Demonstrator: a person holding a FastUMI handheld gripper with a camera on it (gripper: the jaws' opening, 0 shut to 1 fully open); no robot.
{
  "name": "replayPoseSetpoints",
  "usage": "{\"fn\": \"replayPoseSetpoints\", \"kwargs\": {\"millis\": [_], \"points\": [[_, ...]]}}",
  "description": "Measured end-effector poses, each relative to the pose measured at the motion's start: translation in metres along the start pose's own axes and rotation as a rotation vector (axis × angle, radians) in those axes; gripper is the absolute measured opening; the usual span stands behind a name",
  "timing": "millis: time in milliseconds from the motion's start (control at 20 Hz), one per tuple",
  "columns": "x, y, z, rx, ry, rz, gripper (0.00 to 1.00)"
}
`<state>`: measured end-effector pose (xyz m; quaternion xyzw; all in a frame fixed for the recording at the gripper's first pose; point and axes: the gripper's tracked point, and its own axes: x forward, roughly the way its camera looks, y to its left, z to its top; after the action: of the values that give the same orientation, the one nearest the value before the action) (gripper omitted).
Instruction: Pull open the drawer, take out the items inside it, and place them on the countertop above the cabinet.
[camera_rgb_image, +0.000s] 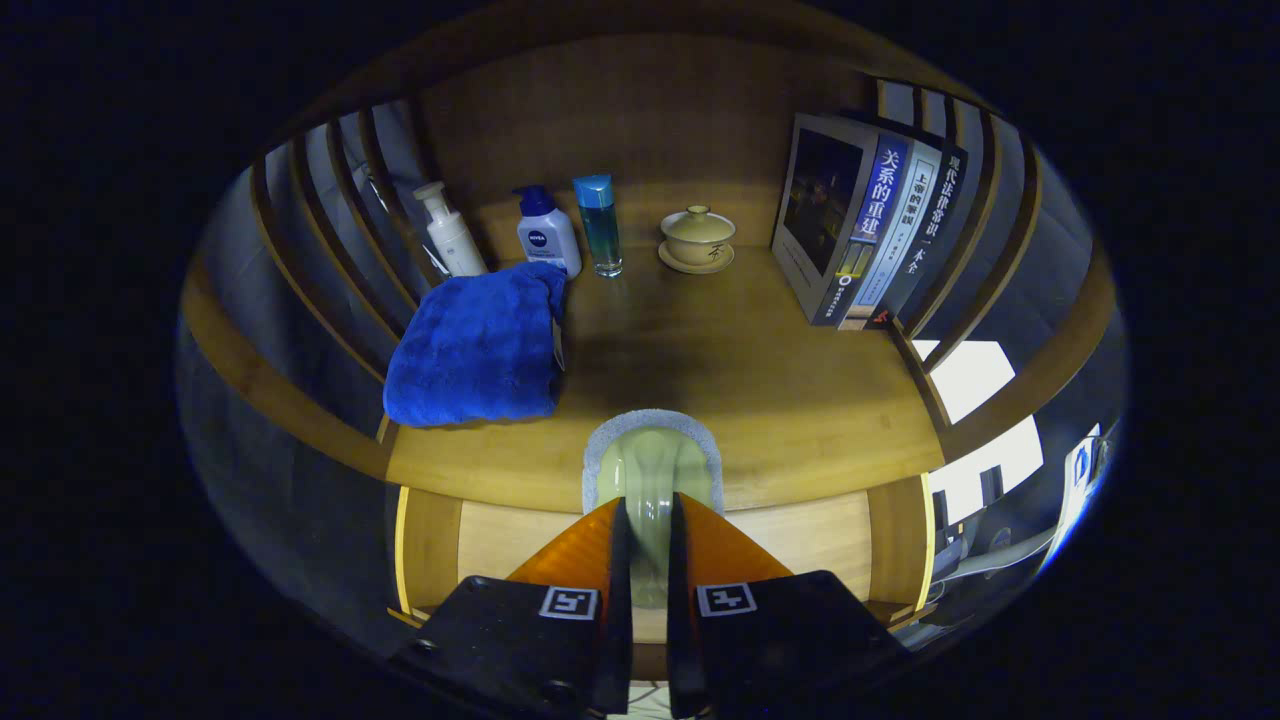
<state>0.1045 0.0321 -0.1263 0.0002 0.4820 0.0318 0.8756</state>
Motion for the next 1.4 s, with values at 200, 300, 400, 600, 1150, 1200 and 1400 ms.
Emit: {"fn": "replayPoseSetpoints", "kwargs": {"millis": [200,300,400,600,1150,1200,1400], "points": [[0.010,-0.001,0.015,-0.002,0.002,-0.012,0.23],[0.017,-0.005,0.023,0.005,0.001,-0.021,0.23],[0.022,-0.009,0.030,0.013,-0.002,-0.031,0.23],[0.035,-0.019,0.042,0.019,0.005,-0.050,0.23],[0.067,-0.042,0.074,0.025,-0.019,-0.073,0.23],[0.069,-0.042,0.075,0.027,-0.023,-0.072,0.23],[0.072,-0.044,0.076,0.019,-0.034,-0.066,0.24]]}}
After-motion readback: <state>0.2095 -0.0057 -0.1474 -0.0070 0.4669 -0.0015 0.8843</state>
